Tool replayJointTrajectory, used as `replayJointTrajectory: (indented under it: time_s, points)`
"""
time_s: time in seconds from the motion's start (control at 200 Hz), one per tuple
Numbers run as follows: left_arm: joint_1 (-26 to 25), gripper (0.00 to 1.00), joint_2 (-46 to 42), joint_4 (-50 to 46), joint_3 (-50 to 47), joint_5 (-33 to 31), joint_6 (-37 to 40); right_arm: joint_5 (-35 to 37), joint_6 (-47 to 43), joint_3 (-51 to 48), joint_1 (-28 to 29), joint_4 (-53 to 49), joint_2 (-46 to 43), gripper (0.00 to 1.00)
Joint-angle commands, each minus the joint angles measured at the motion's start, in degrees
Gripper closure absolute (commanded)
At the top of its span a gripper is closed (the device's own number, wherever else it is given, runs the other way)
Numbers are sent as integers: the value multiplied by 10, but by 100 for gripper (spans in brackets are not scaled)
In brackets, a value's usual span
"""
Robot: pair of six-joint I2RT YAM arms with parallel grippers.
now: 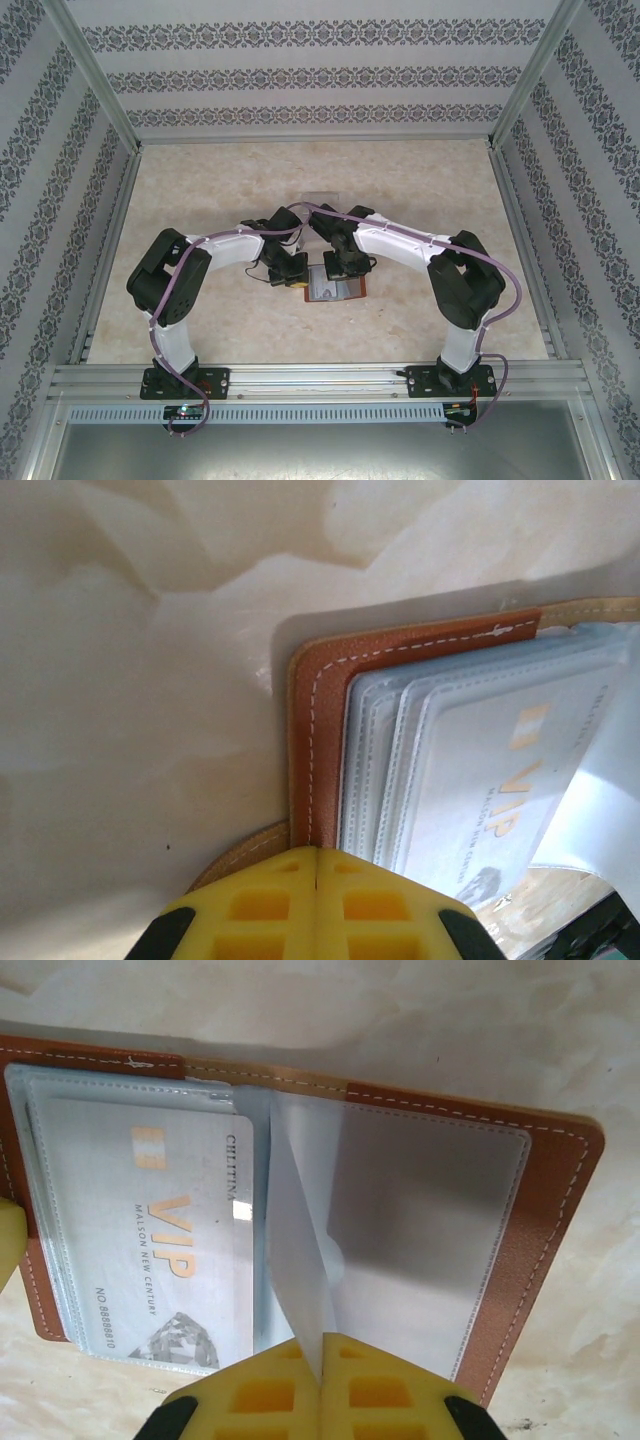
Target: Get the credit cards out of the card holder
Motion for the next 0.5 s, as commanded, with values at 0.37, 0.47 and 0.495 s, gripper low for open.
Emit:
replayJointTrajectory:
  time_s: [0.37,0.47,0.495]
  points:
    - [-5,97,32,-23,11,-11,13,12,-27,2,-30,-14,-7,90]
    - [-4,97,34,-23,12,-11,14,13,-30,1,-35,-14,0,83]
    - [-4,97,34,-24,13,-11,14,14,-31,1,-35,-14,1,83]
